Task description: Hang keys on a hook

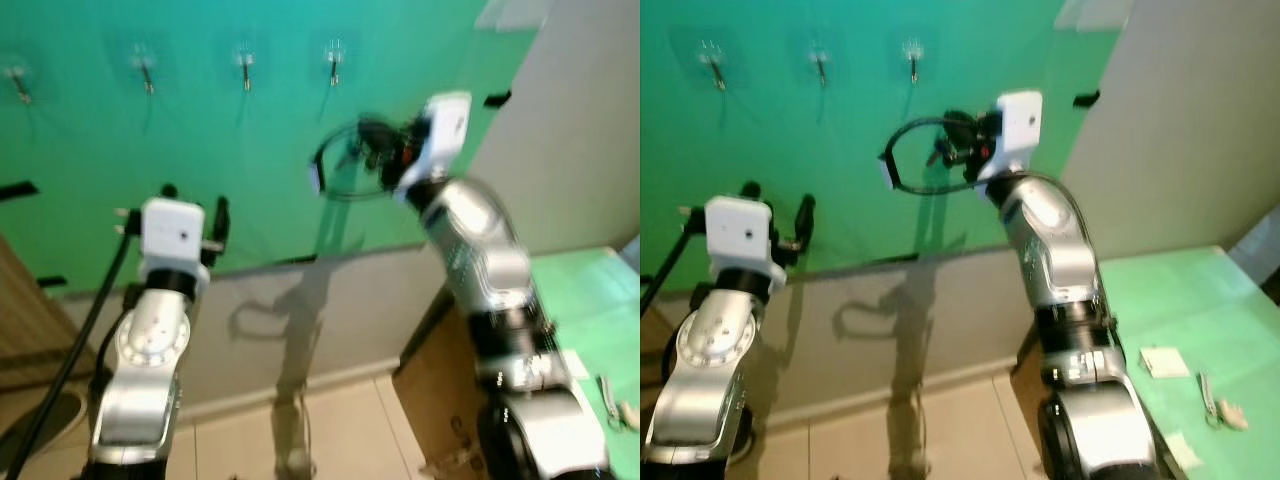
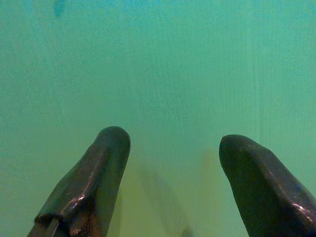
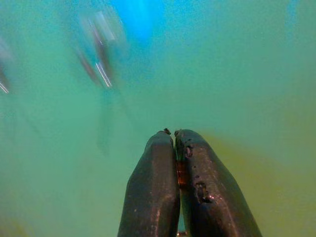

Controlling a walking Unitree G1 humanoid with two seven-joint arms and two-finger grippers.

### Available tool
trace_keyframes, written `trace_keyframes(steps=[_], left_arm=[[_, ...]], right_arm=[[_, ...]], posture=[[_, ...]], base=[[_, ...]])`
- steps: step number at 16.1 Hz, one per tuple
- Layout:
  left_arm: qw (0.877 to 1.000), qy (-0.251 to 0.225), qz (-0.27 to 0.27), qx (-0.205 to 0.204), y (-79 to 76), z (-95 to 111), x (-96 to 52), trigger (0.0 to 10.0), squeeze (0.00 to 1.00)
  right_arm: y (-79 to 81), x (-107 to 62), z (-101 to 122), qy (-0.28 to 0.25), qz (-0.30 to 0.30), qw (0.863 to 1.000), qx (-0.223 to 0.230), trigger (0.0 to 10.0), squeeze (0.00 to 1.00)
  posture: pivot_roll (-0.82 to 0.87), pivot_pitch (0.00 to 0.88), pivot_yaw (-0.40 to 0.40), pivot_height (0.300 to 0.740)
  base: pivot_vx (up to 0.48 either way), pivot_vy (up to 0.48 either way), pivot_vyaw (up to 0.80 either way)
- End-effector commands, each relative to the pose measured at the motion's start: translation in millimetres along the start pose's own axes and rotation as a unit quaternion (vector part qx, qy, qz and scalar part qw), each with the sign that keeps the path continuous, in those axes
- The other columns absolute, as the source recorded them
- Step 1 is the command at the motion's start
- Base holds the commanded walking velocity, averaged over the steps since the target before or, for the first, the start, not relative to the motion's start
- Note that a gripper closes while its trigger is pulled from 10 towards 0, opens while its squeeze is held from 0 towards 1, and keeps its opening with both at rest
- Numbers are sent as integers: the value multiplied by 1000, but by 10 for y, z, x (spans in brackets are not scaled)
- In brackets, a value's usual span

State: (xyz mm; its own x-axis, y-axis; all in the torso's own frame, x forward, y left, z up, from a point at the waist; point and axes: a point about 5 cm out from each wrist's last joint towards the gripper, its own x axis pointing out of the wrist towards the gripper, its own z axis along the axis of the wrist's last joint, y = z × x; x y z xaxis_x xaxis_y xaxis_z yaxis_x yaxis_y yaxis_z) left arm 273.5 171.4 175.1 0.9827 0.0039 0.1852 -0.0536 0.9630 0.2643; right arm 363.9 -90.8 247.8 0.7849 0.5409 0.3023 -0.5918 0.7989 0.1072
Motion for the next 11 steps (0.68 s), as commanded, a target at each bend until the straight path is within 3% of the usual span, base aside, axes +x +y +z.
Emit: trace_keyframes(steps=[1, 4, 7, 11], left_arm=[[1000, -8, -6, 2, -35, 27, 21, 10000, 0], [1000, -8, -9, 3, -65, 21, 23, 10000, 0], [1000, -10, -10, 6, -71, 20, 2, 10000, 0], [1000, -11, -10, 7, -76, 19, -20, 10000, 0]], right_arm=[[2, 24, 133, -18, 18, 999, 25, 0, 0], [88, 83, 348, -26, 91, 992, 83, 0, 0], [97, 43, 360, 6, 148, 983, 108, 0, 0], [4, 43, 444, 1, 145, 979, 145, 0, 0]], posture=[[160, 0, -66, 740], [166, 0, -73, 740], [173, 0, -80, 740], [174, 0, -86, 740]], base=[[0, 0, 0], [0, 0, 0], [0, 0, 0], [0, 0, 0]])
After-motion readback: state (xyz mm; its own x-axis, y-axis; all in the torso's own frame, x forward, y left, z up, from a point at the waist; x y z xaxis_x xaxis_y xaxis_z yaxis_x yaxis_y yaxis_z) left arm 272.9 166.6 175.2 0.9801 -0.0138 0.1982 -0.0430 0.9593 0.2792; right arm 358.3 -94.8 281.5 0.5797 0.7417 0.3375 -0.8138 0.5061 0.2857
